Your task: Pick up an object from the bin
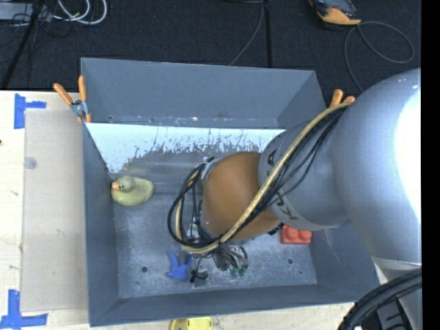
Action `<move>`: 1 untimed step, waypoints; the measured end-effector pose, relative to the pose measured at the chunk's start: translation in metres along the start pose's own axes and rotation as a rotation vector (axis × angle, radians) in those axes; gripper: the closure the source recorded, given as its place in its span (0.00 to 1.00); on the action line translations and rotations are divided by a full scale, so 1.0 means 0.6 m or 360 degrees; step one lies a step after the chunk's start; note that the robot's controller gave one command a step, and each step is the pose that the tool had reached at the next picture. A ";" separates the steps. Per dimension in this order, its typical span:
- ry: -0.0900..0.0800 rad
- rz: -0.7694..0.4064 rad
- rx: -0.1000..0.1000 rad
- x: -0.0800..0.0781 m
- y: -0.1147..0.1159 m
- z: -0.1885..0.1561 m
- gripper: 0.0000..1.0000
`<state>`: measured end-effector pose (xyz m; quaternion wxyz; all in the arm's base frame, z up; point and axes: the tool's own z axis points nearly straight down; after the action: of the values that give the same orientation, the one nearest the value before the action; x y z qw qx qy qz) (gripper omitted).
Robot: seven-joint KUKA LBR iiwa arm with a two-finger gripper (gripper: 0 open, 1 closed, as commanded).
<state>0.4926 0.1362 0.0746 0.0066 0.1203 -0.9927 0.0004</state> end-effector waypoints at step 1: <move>0.0010 0.0000 0.0000 0.004 0.001 -0.035 1.00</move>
Offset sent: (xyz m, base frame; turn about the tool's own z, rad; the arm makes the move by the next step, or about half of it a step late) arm -0.0001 0.0000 0.0274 0.0000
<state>0.4906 0.1360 0.0955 0.0098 0.1202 -0.9927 0.0008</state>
